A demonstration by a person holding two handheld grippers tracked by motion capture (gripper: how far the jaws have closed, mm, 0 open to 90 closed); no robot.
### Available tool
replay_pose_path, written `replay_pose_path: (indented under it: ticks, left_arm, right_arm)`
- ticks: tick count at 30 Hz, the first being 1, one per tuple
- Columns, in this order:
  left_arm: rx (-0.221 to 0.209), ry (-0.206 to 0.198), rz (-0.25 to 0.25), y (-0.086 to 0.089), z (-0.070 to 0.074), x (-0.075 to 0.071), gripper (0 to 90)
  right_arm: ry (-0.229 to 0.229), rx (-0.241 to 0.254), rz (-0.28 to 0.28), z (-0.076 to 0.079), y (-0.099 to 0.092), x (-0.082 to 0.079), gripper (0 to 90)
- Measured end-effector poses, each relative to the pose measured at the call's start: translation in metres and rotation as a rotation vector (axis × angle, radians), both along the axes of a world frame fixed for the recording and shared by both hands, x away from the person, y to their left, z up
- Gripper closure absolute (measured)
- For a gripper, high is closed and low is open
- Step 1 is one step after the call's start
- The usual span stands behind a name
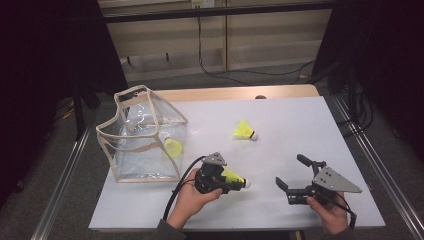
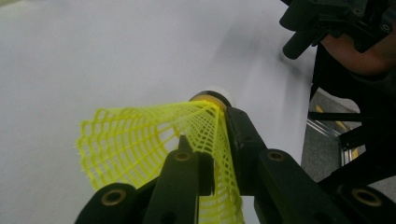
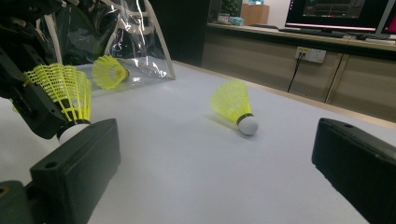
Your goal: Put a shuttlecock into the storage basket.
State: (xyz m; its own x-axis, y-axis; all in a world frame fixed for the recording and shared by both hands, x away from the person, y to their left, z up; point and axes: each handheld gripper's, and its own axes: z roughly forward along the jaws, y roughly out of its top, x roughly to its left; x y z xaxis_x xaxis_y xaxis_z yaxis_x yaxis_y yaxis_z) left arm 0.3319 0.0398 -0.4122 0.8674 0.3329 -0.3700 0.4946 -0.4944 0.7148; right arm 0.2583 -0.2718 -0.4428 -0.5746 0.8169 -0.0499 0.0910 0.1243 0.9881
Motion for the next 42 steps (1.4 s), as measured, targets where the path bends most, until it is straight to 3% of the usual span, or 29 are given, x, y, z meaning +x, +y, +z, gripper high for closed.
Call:
replay_pose_path:
  ticks: [21, 27, 42]
  left_arm:
    - [0.009, -0.008, 0.032, 0.018, 0.016, 0.004, 82.6]
    - [0.013, -0.024, 0.037, 0.021, 0.026, 0.004, 82.6]
    - [0.03, -0.017, 0.052, 0.029, 0.047, 0.01, 82.6]
  right_arm:
    - [0.011, 0.004, -0.024, -0.002, -0.008, -0.002, 0.9]
    - [0.012, 0.008, -0.021, -0.001, -0.005, -0.001, 0.9]
    - [0.016, 0.018, -0.029, -0.001, -0.008, -0.001, 0.5]
